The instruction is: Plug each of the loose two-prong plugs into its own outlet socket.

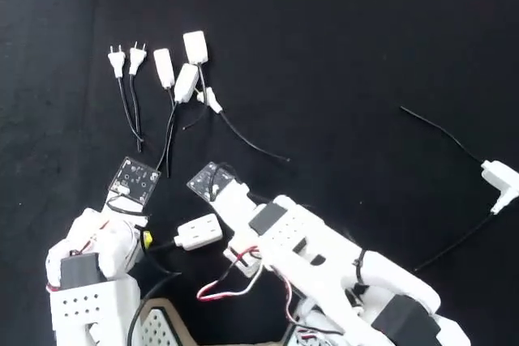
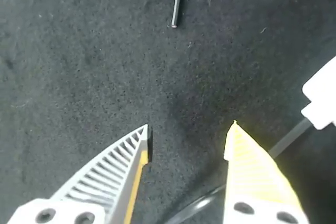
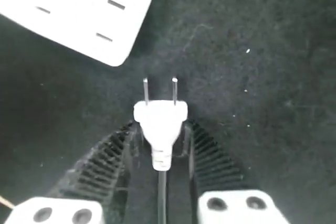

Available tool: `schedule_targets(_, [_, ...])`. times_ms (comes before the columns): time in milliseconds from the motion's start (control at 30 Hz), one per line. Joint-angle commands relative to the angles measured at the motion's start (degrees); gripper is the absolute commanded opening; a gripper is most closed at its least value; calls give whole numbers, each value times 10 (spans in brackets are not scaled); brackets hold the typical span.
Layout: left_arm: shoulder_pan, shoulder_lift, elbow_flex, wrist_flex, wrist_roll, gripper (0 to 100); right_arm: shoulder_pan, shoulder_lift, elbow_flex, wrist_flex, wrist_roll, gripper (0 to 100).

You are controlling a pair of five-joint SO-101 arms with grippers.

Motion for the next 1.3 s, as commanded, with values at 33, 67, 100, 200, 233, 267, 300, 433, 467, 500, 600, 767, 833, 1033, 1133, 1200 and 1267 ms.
schedule_targets(33, [-3,-2,-1,4,-4,235,-4,0,7,-7,-1,159])
schedule_targets(67, [-3,-2,-1,4,-4,235,-4,0,7,-7,-1,142])
schedule_targets(100, [-3,-2,-1,4,-4,235,-4,0,7,-7,-1,109])
schedule_targets(200, [-3,-2,-1,4,-4,235,-2,-2,3,-5,4,11])
schedule_targets(233, [-3,-2,-1,4,-4,235,-1,-5,1,-3,4,26])
schedule_targets(267, [-3,-2,-1,4,-4,235,1,-5,-2,0,4,23])
schedule_targets(300, [-3,-2,-1,4,-4,235,7,-5,-8,9,4,12])
schedule_targets(433, [-3,-2,-1,4,-5,235,59,-5,-78,99,32,12])
schedule_targets(467, [-3,-2,-1,4,-5,235,79,-5,-107,128,36,12])
schedule_targets(500, [-3,-2,-1,4,-5,235,102,-5,-140,157,36,12])
schedule_targets(600, [-3,-2,-1,4,-5,235,174,-4,-249,236,37,12])
schedule_targets(767, [-3,-2,-1,4,-5,235,291,0,-381,274,-22,15])
schedule_targets(833, [-3,-2,-1,4,-5,235,316,5,-395,274,-90,15])
schedule_targets(1033, [-3,-2,-1,4,-5,235,324,102,-369,227,-323,15])
schedule_targets(1133, [-2,-2,-1,4,-5,235,326,164,-370,185,-381,15])
schedule_targets(1200, [-2,-2,-1,4,-5,235,330,191,-382,159,-380,15])
schedule_targets(1267, [-2,-2,-1,4,-5,235,347,205,-392,144,-382,15])
